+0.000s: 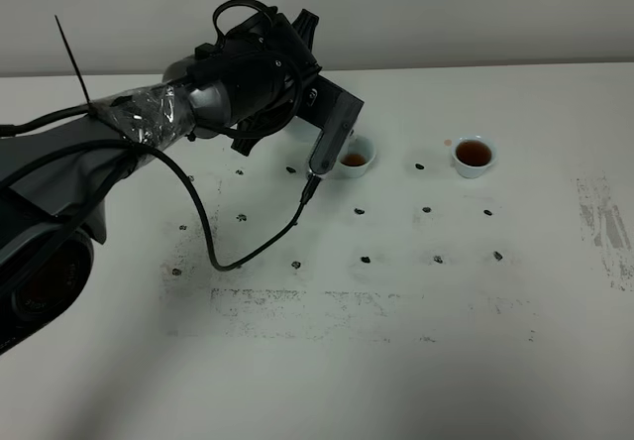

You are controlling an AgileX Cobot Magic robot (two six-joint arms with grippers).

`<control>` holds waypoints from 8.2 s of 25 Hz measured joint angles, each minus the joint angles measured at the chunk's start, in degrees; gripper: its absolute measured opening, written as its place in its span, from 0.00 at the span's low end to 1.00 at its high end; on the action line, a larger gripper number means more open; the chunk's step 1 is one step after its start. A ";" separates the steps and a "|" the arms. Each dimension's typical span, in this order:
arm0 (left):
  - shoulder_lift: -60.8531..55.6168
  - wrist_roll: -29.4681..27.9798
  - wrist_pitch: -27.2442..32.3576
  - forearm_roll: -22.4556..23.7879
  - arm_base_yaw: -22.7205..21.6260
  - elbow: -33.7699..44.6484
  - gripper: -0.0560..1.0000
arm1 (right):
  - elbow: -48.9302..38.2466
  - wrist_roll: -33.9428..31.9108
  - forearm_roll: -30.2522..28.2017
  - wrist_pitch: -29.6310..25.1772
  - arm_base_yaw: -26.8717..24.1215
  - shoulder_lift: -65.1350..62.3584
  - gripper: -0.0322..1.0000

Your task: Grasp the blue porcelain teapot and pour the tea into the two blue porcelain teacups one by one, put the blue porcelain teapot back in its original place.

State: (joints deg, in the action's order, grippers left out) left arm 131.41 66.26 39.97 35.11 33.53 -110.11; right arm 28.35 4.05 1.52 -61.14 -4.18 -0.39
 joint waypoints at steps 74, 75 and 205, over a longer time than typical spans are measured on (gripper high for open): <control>0.00 8.19 -5.61 7.54 0.73 0.00 0.09 | 0.00 0.00 0.00 0.00 0.00 0.00 0.59; 0.00 9.05 -5.61 7.54 0.79 0.00 0.09 | 0.00 0.00 0.00 0.00 0.00 0.00 0.59; -35.44 -58.12 -13.82 -36.13 -14.07 62.12 0.09 | 0.00 0.00 0.00 0.00 0.00 0.00 0.59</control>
State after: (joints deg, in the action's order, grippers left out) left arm 95.96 8.15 26.14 -1.02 19.46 -48.00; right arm 28.35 4.05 1.52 -61.14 -4.18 -0.39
